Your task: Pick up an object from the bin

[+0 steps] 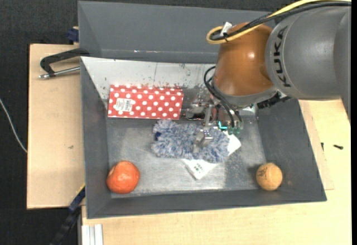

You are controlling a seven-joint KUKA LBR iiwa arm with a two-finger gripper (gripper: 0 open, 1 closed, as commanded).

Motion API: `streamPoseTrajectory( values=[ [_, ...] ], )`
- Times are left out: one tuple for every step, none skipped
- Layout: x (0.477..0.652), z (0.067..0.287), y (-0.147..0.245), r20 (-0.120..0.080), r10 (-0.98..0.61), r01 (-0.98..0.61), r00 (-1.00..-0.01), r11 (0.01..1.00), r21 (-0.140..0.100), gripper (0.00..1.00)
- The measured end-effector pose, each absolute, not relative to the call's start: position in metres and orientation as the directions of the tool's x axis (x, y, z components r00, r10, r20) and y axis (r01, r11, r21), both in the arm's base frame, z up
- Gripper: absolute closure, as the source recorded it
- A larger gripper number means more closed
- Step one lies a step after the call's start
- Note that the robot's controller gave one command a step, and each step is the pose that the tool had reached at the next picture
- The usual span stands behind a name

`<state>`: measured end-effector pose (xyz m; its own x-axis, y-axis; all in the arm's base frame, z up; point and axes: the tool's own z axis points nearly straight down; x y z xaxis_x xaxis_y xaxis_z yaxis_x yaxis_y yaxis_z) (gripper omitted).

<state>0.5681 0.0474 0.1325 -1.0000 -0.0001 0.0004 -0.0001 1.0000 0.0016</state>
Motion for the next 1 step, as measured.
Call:
streamPoseTrajectory(
  values=[
    [0.569, 0.1334, 0.0473, -0.002, 0.0, 0.0, -1.0, 1.0, 0.002, 0.0]
  ],
)
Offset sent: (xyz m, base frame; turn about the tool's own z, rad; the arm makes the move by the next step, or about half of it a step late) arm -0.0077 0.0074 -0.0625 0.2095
